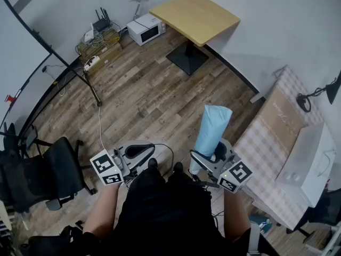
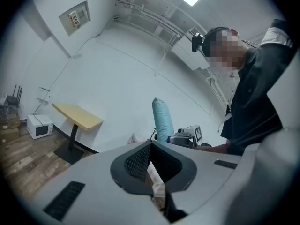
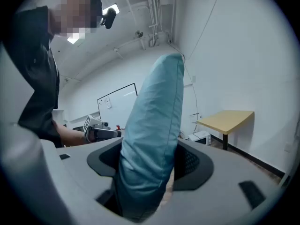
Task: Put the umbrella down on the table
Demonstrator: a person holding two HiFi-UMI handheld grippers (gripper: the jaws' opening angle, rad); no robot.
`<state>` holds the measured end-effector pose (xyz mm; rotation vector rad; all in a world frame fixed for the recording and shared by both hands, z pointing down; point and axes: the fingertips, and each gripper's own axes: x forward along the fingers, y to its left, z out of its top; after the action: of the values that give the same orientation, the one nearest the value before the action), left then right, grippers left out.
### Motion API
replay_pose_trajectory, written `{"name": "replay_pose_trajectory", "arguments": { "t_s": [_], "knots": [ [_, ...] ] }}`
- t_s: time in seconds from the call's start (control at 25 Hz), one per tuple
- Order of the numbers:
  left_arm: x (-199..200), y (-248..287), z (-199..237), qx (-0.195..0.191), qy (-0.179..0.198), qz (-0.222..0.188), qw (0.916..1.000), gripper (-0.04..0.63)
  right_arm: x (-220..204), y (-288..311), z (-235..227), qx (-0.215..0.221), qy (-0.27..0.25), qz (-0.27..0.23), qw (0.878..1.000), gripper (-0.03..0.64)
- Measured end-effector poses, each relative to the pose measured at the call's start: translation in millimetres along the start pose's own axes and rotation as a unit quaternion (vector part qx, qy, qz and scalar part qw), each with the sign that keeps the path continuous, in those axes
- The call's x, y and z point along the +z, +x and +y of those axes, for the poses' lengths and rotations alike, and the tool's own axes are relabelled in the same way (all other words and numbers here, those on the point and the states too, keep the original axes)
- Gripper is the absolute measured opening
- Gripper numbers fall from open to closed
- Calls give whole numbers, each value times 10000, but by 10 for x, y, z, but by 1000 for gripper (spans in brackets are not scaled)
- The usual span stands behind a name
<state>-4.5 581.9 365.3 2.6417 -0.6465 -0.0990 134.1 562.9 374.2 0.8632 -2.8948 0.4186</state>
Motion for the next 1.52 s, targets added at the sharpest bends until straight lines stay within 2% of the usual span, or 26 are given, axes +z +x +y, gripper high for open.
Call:
{"name": "replay_pose_trajectory", "arguments": {
  "t_s": [0.28, 0.64, 0.8, 0.96, 1.08, 1.28, 1.52],
  "knots": [
    [98, -265, 194, 137, 233, -208, 9994, 11, 56, 287, 89, -101, -153, 28, 9998, 316],
    [189, -826, 573, 110, 129, -524, 9985, 11, 149, 835, 227, -262, -175, 171, 9994, 316],
    [192, -1022, 792, 215, 260, -450, 9984, 11, 246, 1127, 261, -316, -307, 204, 9988, 316],
    [119, -1136, 994, 244, 316, -337, 9986, 11, 325, 1249, 237, -495, -128, 98, 9986, 316],
    [71, -1176, 1175, 180, 149, -375, 9990, 11, 372, 1272, 200, -657, -105, 43, 9978, 316],
    [17, -1110, 1379, 110, -60, -339, 9993, 11, 289, 1280, 54, -883, 20, 271, 9957, 316],
    [69, -871, 1671, 169, -124, -246, 9995, 11, 202, 1444, -352, -886, 230, 477, 9947, 316]
  ]
}}
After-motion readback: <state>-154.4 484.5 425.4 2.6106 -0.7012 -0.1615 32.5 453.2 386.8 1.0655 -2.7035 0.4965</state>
